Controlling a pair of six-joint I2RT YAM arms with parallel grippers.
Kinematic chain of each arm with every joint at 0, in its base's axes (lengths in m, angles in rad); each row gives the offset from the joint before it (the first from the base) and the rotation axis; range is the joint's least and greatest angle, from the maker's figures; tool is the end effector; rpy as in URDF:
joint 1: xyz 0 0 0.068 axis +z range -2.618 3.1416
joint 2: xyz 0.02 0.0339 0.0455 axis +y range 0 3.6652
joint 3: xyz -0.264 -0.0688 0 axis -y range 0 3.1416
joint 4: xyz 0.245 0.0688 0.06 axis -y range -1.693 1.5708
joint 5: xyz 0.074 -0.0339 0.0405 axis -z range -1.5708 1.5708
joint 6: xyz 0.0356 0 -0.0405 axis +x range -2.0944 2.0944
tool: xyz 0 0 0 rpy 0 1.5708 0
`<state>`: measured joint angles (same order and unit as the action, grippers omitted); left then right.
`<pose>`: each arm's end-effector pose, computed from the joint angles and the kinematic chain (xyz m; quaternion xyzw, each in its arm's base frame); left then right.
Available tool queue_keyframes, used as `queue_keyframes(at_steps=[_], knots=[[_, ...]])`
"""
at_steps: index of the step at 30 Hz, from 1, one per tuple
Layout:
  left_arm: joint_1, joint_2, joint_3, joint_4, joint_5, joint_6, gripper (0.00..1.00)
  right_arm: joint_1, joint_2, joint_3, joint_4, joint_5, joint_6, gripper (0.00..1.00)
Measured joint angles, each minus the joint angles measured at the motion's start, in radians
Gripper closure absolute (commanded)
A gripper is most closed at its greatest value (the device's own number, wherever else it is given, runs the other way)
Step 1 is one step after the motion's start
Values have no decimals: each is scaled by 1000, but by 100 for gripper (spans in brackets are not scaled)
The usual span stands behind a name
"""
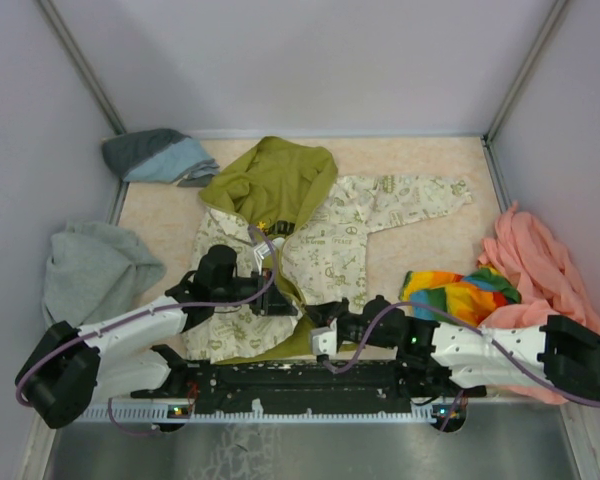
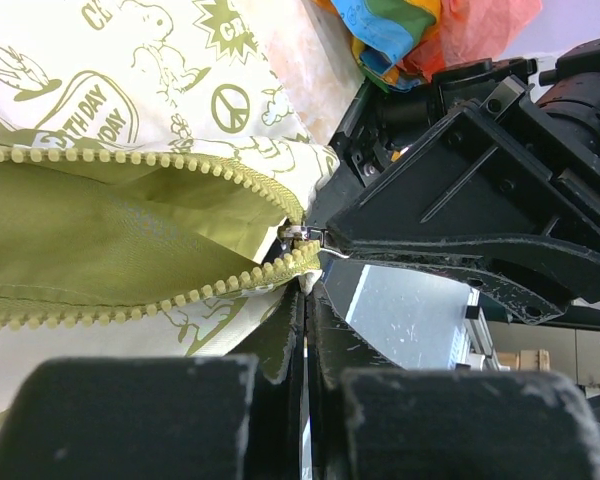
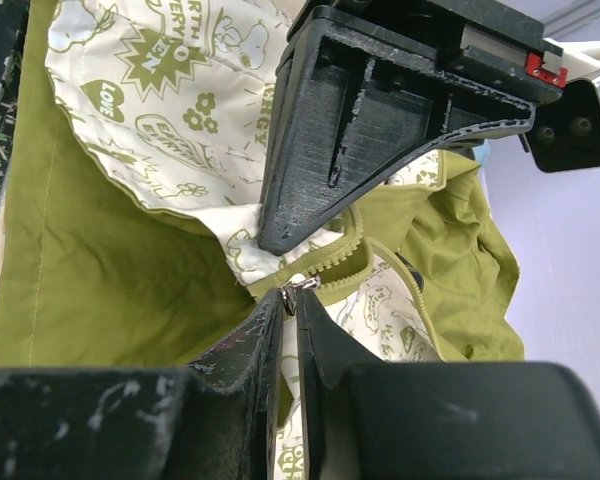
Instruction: Zip up the jacket
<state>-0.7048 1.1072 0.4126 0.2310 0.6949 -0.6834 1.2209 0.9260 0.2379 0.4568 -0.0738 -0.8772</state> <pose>0.1522 -0.1594 0.1936 0.1876 0.7978 -0.5389 0.1947 0.0645 0.1843 0.1901 -0.6906 0.3706 0.1346 0.6063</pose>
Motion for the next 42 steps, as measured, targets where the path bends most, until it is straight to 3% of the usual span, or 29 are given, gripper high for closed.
queue_keyframes(at_steps=[19,22,29,41,42], knots=[[0,14,0,0,25,3,100,0,46,0,53,23,-2,91],[0,15,0,0,28,3,100,0,46,0,52,21,-2,100],[0,15,0,0,38,5,100,0,46,16,48,34,-1,100],[-9,21,21,-20,41,48,100,-67,88,126,-72,0,74,100],[-10,21,33,-51,27,61,96,-72,98,142,-94,-3,84,100]])
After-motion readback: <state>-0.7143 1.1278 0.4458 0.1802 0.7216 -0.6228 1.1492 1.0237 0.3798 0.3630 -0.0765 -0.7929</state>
